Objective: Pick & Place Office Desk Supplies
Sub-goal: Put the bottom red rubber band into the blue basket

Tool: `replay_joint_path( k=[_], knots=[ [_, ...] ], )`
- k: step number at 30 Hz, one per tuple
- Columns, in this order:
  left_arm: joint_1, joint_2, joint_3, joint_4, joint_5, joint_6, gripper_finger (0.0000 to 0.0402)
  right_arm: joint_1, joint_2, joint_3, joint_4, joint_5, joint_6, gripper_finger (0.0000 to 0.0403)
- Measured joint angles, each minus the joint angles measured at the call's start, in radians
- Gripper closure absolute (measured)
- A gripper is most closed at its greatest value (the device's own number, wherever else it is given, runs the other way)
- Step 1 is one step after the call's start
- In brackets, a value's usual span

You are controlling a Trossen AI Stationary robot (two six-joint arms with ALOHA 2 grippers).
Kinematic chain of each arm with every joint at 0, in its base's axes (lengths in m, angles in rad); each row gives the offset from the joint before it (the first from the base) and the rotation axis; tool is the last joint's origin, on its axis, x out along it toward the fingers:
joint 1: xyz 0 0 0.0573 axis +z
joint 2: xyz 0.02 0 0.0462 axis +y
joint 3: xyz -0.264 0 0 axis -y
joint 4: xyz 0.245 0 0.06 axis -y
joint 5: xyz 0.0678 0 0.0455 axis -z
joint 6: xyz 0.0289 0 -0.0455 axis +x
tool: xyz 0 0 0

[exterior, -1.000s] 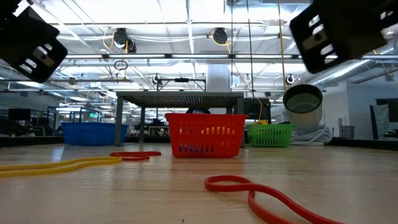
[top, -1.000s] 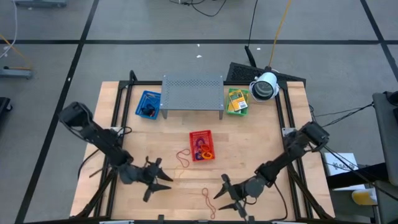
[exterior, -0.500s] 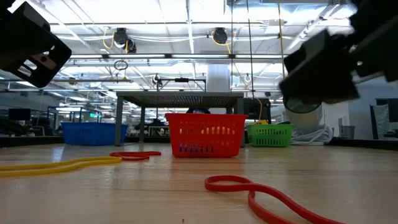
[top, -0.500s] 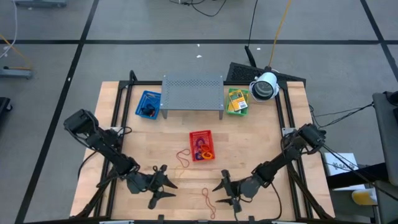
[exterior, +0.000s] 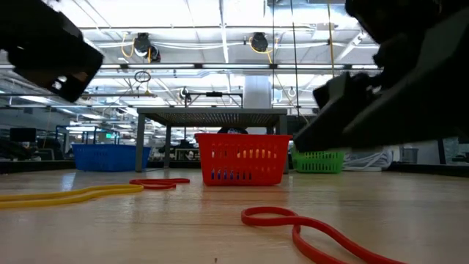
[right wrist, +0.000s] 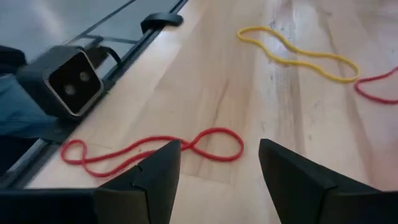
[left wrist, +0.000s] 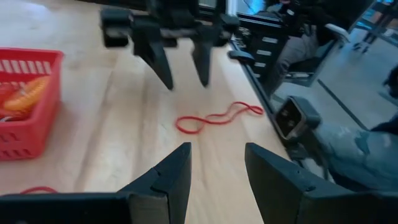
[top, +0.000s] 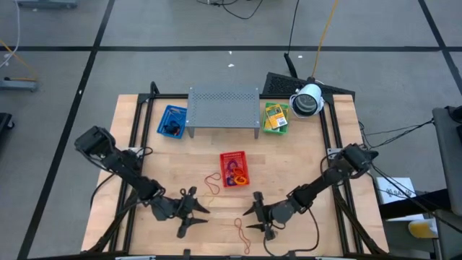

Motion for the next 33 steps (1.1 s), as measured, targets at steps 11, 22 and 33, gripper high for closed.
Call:
replay_joint_path(
  k=[11, 22, 33],
  knots=[
    [0.061, 0.0, 0.0, -0.001, 0.001, -0.028, 0.0245, -0.034, 0.207, 0.0, 0.348, -0.103, 0.0, 0.0195],
    [0.061, 0.0, 0.0, -0.001, 0.011, -0.021, 0.0245, -0.081, 0.257, 0.003, 0.36, -0.117, -0.014, 0.0195],
    [0.061, 0.0, 0.0, -0.001, 0.028, -0.024, 0.0245, -0.098, 0.256, 0.088, 0.202, -0.276, -0.032, 0.0195]
  ],
)
